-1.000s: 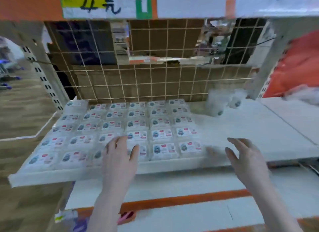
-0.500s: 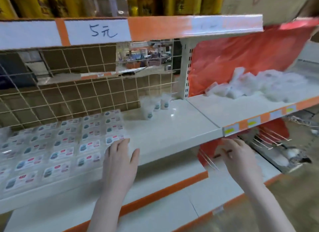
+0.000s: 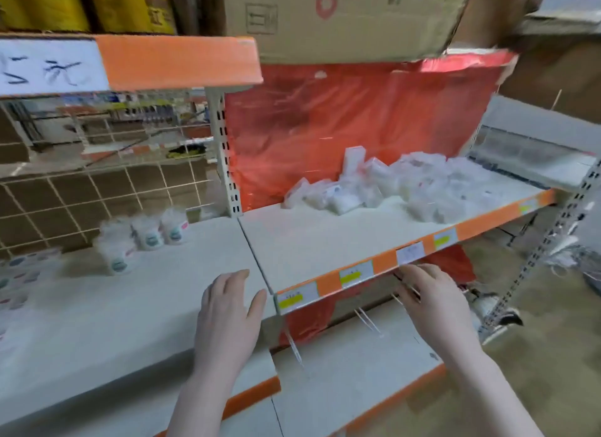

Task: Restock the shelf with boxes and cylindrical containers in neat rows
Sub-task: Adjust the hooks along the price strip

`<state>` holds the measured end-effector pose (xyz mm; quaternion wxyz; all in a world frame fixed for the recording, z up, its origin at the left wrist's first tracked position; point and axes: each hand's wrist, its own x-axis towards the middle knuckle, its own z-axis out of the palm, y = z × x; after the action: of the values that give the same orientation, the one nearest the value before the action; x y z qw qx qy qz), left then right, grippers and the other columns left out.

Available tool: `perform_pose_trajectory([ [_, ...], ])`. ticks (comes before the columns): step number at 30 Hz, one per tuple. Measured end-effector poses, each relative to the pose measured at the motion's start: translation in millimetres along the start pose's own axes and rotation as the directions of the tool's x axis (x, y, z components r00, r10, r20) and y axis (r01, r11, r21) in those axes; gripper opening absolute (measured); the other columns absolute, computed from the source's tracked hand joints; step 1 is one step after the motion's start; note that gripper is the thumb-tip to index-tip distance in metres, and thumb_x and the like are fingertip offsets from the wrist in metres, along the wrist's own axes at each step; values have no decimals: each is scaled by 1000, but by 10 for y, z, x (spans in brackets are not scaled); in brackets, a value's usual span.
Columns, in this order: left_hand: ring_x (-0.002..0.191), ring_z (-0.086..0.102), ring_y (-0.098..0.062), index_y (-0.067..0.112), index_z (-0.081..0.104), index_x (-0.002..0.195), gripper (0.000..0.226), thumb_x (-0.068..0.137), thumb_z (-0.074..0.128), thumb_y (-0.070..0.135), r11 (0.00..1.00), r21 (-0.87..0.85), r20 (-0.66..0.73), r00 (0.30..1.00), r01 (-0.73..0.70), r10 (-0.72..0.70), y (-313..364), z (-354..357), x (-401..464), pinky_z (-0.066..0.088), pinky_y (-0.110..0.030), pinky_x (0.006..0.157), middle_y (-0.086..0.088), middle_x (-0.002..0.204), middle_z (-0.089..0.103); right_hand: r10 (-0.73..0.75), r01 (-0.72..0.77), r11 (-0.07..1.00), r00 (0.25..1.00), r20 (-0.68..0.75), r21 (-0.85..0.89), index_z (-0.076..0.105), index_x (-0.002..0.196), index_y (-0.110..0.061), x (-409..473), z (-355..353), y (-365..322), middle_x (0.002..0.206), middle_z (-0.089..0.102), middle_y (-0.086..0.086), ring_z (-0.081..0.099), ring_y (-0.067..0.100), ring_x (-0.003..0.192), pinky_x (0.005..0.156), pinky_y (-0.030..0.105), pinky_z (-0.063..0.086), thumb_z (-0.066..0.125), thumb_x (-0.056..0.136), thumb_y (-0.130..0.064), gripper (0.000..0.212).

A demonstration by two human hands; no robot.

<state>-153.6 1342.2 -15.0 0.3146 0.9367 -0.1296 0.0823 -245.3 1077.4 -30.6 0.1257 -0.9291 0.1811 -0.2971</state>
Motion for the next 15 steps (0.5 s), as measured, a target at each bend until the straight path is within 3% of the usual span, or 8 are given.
perform_pose_trajectory([
  [6,130,34,-20,16,45,136,45,95,48,34,998,50,-24,999,31,-29,207,269,415,28,-30,105,-1,138,43,39,-41,997,999,37,61,67,108,-5,502,295,303,96,65,14,60,36,84,69,40,47,70,78,-7,31],
  [12,129,34,-20,17,46,135,44,94,50,32,1000,11,-48,999,18,-18,320,594,1053,28,-29,103,-1,137,45,29,-35,998,994,103,59,68,108,-7,1005,726,385,98,65,14,61,38,89,74,40,48,73,77,-9,31],
  [15,129,35,-21,15,48,134,43,94,52,31,1000,5,-43,999,-12,12,414,770,1425,27,-28,103,-2,136,46,55,-62,997,988,144,43,64,117,-11,1274,887,431,110,63,10,58,33,102,82,38,44,66,84,-16,33],
])
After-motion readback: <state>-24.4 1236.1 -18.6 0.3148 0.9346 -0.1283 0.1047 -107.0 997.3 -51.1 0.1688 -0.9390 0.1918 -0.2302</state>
